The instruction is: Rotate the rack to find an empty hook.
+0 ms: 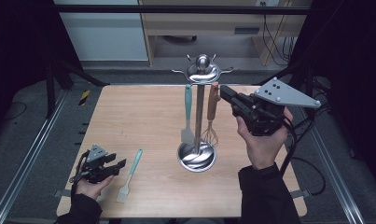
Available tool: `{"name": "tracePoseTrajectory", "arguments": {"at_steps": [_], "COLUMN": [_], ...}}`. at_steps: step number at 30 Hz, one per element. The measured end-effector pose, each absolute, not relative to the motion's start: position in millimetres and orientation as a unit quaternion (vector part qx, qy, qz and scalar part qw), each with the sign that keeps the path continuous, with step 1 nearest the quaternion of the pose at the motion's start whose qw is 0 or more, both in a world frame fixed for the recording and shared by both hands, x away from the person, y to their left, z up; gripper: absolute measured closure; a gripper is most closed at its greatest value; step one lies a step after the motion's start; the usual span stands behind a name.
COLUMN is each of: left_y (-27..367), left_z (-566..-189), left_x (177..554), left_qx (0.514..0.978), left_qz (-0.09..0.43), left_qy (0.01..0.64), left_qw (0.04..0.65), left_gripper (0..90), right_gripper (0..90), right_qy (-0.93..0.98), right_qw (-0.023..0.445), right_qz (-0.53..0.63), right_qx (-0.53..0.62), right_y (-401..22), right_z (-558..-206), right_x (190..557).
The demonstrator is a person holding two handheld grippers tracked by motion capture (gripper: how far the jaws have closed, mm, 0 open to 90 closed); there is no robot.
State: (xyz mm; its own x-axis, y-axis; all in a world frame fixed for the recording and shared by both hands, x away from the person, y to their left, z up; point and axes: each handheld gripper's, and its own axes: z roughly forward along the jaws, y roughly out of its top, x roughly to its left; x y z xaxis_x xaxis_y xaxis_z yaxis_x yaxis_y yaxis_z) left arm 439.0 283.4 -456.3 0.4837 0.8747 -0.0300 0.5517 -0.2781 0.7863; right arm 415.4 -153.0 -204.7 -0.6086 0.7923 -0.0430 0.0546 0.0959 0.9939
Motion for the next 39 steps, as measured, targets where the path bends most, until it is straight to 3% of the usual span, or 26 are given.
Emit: {"name": "tracePoseTrajectory", "arguments": {"at_steps": [22, 39], "left_y": [284, 281], "left_z": [-456, -460], "left_x": [438, 439], "left_qx": [0.768, 0.779], "left_qz": [0.213, 0.222], "left_qy": [0.463, 0.446], "left_qw": [0.388, 0.381], "left_gripper": [48.4, 53.6], "right_gripper": [90.0, 90.0], "right_qy": [0.688, 0.661], "right_qw": [0.296, 0.319], "right_qz": [0.595, 0.590], "right_qx": [0.291, 0.337], "right_y": [-123, -167], "right_z": [-204, -213], "right_x": [413, 418]}}
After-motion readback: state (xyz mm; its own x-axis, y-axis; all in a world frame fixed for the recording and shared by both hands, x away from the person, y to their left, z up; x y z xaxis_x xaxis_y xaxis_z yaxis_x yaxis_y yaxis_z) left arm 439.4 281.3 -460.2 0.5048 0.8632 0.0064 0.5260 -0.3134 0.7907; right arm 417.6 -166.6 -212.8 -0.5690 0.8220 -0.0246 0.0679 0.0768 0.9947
